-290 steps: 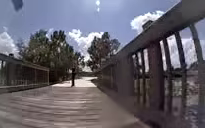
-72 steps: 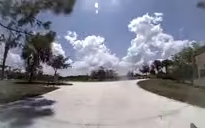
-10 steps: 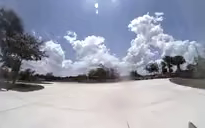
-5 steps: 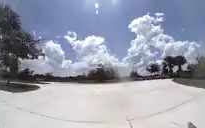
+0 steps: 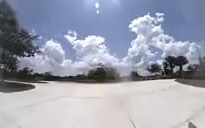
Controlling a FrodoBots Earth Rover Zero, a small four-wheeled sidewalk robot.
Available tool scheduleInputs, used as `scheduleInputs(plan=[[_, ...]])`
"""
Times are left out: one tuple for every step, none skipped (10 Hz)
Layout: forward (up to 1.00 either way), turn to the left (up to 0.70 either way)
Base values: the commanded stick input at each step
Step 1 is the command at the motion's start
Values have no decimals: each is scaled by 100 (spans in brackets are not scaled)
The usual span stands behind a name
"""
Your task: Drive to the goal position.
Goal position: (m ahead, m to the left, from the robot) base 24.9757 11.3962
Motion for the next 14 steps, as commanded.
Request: scheduleInputs(plan=[[85,-1],[85,-1],[85,-1],[85,-1],[85,-1],[85,-1],[85,-1],[85,-1],[85,-1],[85,-1],[85,-1],[85,-1],[85,-1],[85,-1]])
